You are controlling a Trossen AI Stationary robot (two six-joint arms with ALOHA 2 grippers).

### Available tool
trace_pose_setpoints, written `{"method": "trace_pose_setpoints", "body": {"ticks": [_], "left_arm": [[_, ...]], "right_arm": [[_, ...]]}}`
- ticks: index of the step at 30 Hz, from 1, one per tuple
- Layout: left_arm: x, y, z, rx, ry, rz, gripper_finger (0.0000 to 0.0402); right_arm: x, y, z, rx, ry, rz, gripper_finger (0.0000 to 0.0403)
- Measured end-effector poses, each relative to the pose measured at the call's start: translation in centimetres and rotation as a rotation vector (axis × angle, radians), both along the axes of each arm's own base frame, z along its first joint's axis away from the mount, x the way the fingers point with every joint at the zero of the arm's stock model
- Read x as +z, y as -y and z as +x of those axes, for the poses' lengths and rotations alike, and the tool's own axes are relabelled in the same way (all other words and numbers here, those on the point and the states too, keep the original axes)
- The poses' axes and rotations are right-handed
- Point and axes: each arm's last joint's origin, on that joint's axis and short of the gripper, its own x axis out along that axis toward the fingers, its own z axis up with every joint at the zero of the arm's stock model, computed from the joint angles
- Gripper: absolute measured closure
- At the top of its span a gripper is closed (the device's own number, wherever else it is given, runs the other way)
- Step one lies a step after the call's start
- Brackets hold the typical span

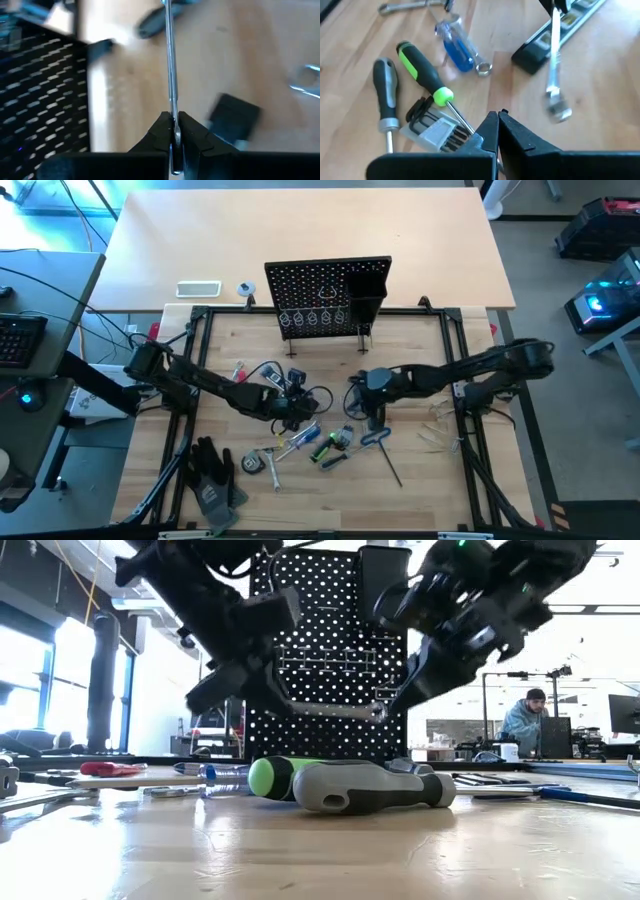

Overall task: Hang tools onto peg board
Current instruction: Hang the wrench onto the pegboard

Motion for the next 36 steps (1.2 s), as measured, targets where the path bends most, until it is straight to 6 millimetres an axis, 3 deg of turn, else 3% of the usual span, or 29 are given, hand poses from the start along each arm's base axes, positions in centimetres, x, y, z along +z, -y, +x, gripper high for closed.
{"method": "trace_pose_setpoints", "body": {"ticks": [9, 15, 24, 32, 36], "left_arm": [[2.4, -1.1, -0.2, 0.204, 0.17, 0.126, 0.0398], [3.3, -1.5, 0.6, 0.284, 0.334, 0.119, 0.0398], [3.2, -3.3, 1.9, 0.23, 0.605, -0.225, 0.0398], [2.5, -4.8, 1.7, 0.024, 0.807, -0.533, 0.0398], [2.6, -5.2, 1.5, -0.099, 0.841, -0.65, 0.0398]], "right_arm": [[4.8, -0.9, -3.2, -0.106, 0.092, -0.046, 0.0399], [6.7, -0.9, -5.4, -0.267, 0.112, -0.049, 0.04], [7.9, -1.9, -6.7, -0.278, 0.168, -0.032, 0.04], [7.3, -3.1, -7.0, -0.223, 0.158, -0.035, 0.04], [8.0, -4.1, -6.8, -0.151, 0.24, -0.052, 0.04]]}}
